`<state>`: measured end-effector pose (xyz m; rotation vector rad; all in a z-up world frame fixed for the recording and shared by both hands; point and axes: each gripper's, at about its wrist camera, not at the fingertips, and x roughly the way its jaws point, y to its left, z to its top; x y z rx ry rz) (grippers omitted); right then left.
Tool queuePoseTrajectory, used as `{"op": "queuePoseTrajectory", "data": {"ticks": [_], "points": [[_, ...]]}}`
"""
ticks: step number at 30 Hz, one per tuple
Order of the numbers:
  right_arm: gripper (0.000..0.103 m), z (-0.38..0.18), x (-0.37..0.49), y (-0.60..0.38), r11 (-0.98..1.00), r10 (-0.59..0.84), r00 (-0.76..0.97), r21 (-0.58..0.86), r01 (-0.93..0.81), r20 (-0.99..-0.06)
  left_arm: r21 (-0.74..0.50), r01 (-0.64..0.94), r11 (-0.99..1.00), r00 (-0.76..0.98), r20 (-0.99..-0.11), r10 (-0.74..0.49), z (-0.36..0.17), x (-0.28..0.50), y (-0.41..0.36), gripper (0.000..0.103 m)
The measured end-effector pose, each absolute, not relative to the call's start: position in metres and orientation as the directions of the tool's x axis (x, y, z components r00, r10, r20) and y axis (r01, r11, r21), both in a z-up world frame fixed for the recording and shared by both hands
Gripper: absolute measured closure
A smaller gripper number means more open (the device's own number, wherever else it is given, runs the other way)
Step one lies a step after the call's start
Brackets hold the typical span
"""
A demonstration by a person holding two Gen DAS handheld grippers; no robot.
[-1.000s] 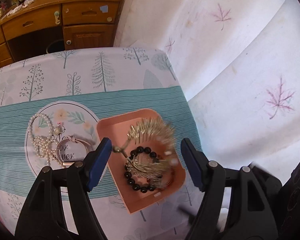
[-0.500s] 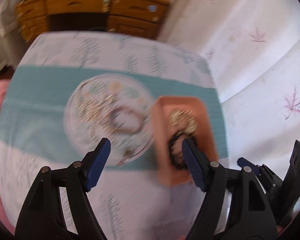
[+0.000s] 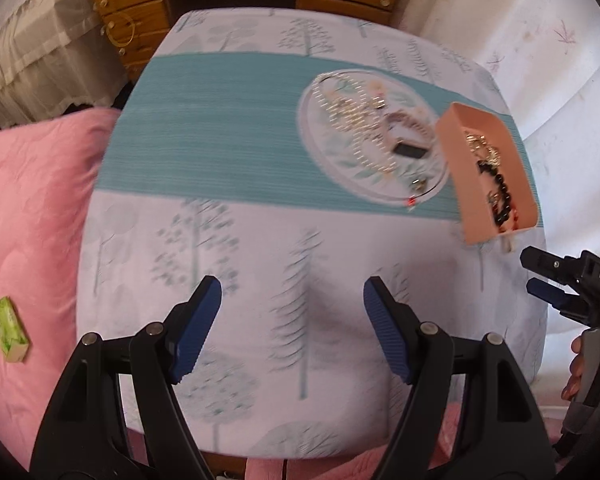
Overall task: Organize jewelry
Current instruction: 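Move the left tool back over the pearl necklaces on the plate, then grasp a pearl necklace with the left tool and lift it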
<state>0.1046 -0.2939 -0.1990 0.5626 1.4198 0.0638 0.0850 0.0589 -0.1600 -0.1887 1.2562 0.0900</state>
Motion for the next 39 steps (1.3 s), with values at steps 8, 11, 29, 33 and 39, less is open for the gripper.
{"op": "queuePoseTrajectory", "data": {"ticks": [8, 11, 29, 33, 39], "points": [[0.017, -0.2, 0.088, -0.222, 0.893, 0.347, 0.139, 0.372, 0.255, -0.928, -0.112, -0.117, 0.987, 0.25, -0.965, -0.08, -0.167, 0.078, 0.111, 0.032], [0.017, -0.201, 0.075, -0.193, 0.917, 0.301, 0.143, 0.327, 0.226, -0.943, -0.104, -0.054, 0.993, 0.222, -0.971, -0.089, -0.173, 0.086, 0.117, 0.031], [0.017, -0.209, 0.089, -0.106, 0.99, 0.132, 0.404, 0.103, -0.093, -0.905, -0.031, 0.167, 0.985, 0.185, -0.981, -0.063, -0.2, 0.219, 0.061, 0.026], [0.018, -0.217, 0.105, -0.098, 0.989, 0.104, 0.48, 0.039, -0.142, -0.871, 0.0, 0.211, 0.977, 0.216, -0.975, -0.047, -0.215, 0.25, 0.038, 0.026], [0.021, -0.231, 0.12, -0.089, 0.988, 0.038, 0.54, -0.05, -0.147, -0.841, -0.111, 0.151, 0.982, 0.207, -0.968, -0.141, -0.239, 0.279, 0.031, 0.026]]}}
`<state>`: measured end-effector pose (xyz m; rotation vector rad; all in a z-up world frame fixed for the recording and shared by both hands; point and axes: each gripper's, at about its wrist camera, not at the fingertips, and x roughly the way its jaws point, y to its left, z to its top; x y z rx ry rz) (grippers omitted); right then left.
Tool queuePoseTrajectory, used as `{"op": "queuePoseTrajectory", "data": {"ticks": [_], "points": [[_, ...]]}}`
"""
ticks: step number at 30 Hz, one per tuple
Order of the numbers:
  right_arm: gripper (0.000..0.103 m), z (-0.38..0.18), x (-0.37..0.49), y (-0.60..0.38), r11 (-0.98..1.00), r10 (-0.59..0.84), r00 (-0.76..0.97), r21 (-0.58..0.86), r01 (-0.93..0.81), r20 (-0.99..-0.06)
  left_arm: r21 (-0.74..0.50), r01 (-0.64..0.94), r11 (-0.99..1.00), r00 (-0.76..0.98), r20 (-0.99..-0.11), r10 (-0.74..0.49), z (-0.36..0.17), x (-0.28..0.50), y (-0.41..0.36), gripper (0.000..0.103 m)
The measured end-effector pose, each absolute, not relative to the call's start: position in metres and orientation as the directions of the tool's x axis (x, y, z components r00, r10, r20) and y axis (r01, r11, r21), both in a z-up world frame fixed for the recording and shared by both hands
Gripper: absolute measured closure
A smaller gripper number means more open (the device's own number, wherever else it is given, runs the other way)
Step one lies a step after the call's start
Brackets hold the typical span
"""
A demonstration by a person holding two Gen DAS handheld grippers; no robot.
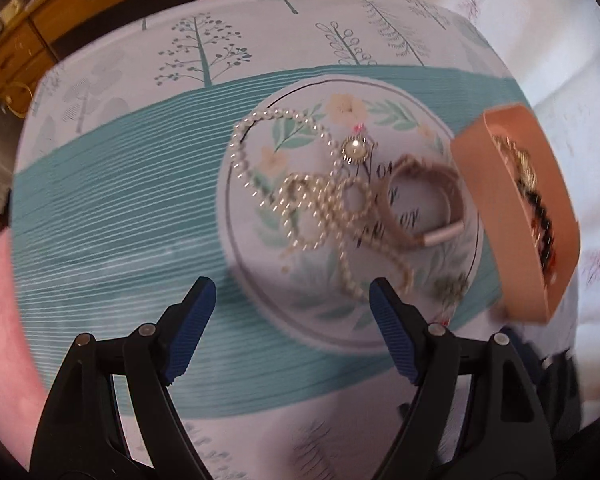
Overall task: Organize jewelry
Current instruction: 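Grasp a pearl necklace with the left tool and lift it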
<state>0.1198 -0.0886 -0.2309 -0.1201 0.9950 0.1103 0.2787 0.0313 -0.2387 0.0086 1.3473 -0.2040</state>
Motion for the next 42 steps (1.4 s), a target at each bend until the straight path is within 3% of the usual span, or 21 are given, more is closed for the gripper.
{"op": "queuePoseTrajectory", "data": {"ticks": [6, 8, 11, 16, 19, 21, 25, 29, 36, 42], "points": [[0.031, -0.25, 0.137, -0.089, 0.993, 0.014, 0.51, -0.048, -0.109, -0.86, -0.119, 0.118, 0.986, 0.295, -0.944, -0.149, -0.242, 0.293, 0.028, 0.026], [0.044, -0.255, 0.143, -0.091, 0.996, 0.003, 0.509, -0.046, -0.082, -0.861, -0.128, 0.111, 0.985, 0.298, -0.942, -0.156, -0.246, 0.296, 0.027, 0.026], [0.054, -0.26, 0.149, -0.093, 0.996, -0.014, 0.512, -0.058, -0.069, -0.859, -0.139, 0.109, 0.984, 0.287, -0.944, -0.165, -0.253, 0.301, 0.024, 0.027], [0.055, -0.264, 0.157, -0.099, 0.996, -0.032, 0.527, -0.074, -0.058, -0.849, -0.06, 0.186, 0.981, 0.296, -0.948, -0.115, -0.258, 0.303, 0.005, 0.028], [0.057, -0.265, 0.164, -0.106, 0.997, -0.028, 0.537, -0.066, -0.051, -0.843, -0.063, 0.178, 0.982, 0.298, -0.948, -0.115, -0.257, 0.303, 0.004, 0.034], [0.062, -0.266, 0.17, -0.11, 0.997, -0.032, 0.536, -0.065, -0.043, -0.844, -0.062, 0.173, 0.983, 0.309, -0.944, -0.114, -0.255, 0.302, 0.003, 0.051], [0.069, -0.269, 0.183, -0.115, 0.999, -0.015, 0.512, -0.031, -0.024, -0.859, -0.028, 0.154, 0.988, 0.331, -0.941, -0.078, -0.255, 0.299, 0.002, 0.064], [0.079, -0.27, 0.185, -0.118, 1.0, -0.002, 0.503, -0.018, -0.026, -0.865, -0.06, 0.138, 0.989, 0.329, -0.939, -0.103, -0.253, 0.295, 0.008, 0.088], [0.085, -0.266, 0.178, -0.122, 1.0, 0.012, 0.478, 0.008, -0.011, -0.878, -0.121, 0.133, 0.984, 0.306, -0.939, -0.157, -0.246, 0.29, 0.018, 0.1], [0.086, -0.257, 0.172, -0.124, 0.999, 0.034, 0.48, 0.036, -0.004, -0.877, -0.126, 0.151, 0.981, 0.335, -0.927, -0.171, -0.226, 0.276, 0.024, 0.1]]}}
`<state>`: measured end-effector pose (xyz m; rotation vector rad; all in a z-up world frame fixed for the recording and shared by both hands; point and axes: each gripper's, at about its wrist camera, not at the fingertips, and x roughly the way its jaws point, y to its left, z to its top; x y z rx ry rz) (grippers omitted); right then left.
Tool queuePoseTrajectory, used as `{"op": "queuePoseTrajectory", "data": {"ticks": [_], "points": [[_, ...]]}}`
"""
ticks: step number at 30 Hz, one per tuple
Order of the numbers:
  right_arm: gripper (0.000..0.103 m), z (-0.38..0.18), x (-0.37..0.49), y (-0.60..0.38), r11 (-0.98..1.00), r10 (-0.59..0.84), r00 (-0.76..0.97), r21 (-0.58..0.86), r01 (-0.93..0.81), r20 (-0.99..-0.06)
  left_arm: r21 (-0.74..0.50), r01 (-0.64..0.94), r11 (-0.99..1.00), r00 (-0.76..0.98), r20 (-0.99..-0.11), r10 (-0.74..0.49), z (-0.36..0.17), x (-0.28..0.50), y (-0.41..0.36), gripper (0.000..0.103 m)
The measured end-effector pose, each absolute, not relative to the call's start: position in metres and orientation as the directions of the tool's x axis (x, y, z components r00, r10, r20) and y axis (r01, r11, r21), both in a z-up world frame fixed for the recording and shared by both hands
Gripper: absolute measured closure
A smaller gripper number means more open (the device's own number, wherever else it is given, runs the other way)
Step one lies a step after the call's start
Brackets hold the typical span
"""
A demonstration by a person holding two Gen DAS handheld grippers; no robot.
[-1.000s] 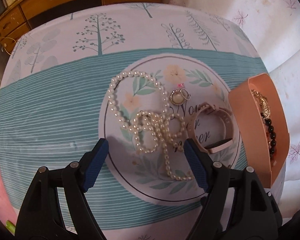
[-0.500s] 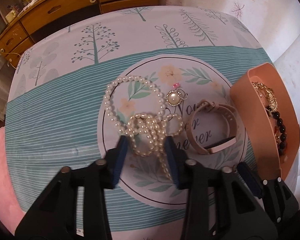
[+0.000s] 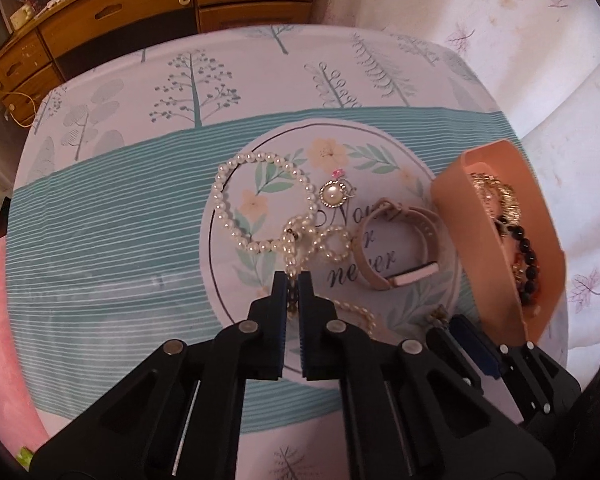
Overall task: Organize jewelry
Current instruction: 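Grasp a pearl necklace with the left tool and lift it, then carry the pearl necklace with the left tool into the pink box and release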
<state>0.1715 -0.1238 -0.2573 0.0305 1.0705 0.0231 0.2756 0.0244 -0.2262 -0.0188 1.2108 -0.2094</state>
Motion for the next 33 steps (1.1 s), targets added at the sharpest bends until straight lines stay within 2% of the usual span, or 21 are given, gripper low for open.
{"op": "queuePoseTrajectory", "data": {"ticks": [9, 13, 20, 33], "points": [[0.086, -0.214, 0.153, -0.116, 0.999, 0.051, 0.551, 0.045, -0.024, -0.833, -0.084, 0.237, 0.968, 0.443, -0.877, -0.185, -0.153, 0.238, 0.032, 0.1], [0.086, -0.18, 0.145, -0.116, 0.998, 0.053, 0.604, 0.052, -0.019, -0.795, -0.014, 0.287, 0.958, 0.483, -0.861, -0.157, -0.112, 0.213, 0.029, 0.1], [0.086, -0.112, 0.137, -0.133, 0.992, 0.049, 0.693, 0.114, 0.048, -0.719, -0.018, 0.359, 0.933, 0.574, -0.784, -0.236, -0.031, 0.174, 0.023, 0.1], [0.086, -0.004, 0.111, -0.2, 0.987, 0.103, 0.789, 0.159, -0.006, -0.606, -0.079, 0.426, 0.901, 0.694, -0.61, -0.382, 0.093, 0.137, -0.006, 0.1]]}}
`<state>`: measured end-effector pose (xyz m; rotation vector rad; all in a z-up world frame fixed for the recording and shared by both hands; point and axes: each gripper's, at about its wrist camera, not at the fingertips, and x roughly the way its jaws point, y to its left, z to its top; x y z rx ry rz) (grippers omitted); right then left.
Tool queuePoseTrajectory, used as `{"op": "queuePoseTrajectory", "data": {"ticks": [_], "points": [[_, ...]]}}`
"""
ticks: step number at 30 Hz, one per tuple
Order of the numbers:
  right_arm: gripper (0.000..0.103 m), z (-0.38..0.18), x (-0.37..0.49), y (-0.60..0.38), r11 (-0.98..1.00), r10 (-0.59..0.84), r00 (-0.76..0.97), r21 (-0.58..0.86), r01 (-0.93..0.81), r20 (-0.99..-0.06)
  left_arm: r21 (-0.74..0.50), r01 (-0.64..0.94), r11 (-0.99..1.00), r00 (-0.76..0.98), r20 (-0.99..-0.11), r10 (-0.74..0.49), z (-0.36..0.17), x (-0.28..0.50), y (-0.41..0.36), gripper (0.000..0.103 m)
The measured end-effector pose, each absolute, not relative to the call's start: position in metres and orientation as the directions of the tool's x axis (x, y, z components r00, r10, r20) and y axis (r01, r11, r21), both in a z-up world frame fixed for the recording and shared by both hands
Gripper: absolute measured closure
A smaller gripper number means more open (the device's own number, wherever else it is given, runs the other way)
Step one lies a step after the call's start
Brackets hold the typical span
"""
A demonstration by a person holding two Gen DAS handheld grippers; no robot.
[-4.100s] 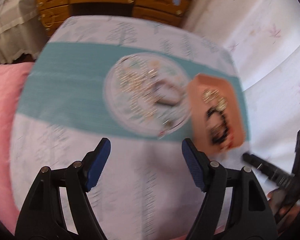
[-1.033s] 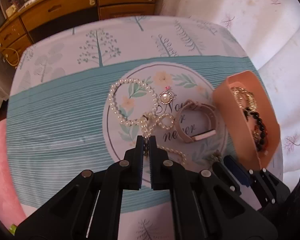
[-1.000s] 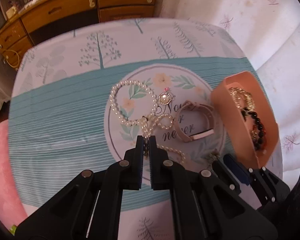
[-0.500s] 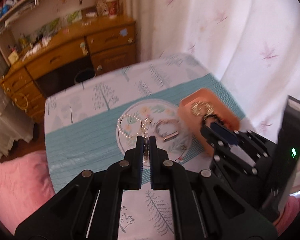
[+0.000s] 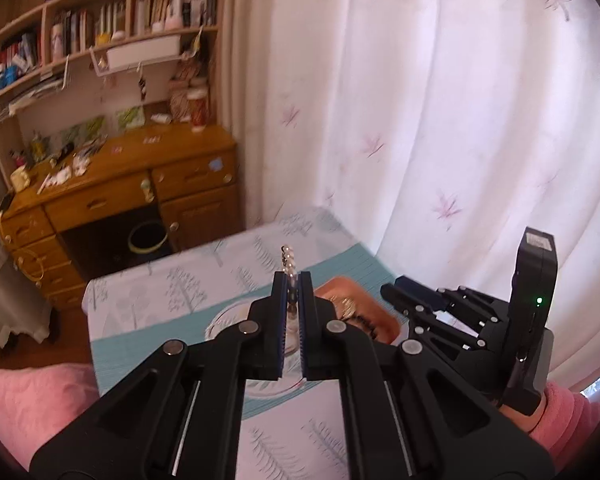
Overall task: Organize jewelry
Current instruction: 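Carry the pearl necklace with the left tool into the pink box and release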
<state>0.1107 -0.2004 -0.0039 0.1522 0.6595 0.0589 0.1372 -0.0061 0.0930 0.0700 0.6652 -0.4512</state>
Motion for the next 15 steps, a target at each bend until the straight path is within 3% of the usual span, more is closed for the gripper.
{"op": "queuePoseTrajectory", "data": {"ticks": [7, 15], "points": [[0.086, 0.01, 0.092, -0.25, 0.981, 0.163, 0.77, 0.185, -0.059, -0.617, -0.181, 0.487, 0.855, 0.626, -0.61, -0.486, 0.101, 0.149, -0.054, 0.1], [0.086, -0.054, 0.084, -0.308, 0.955, 0.288, 0.563, 0.273, -0.114, -0.774, -0.283, 0.489, 0.825, 0.56, -0.624, -0.546, 0.038, 0.17, -0.125, 0.1]]}}
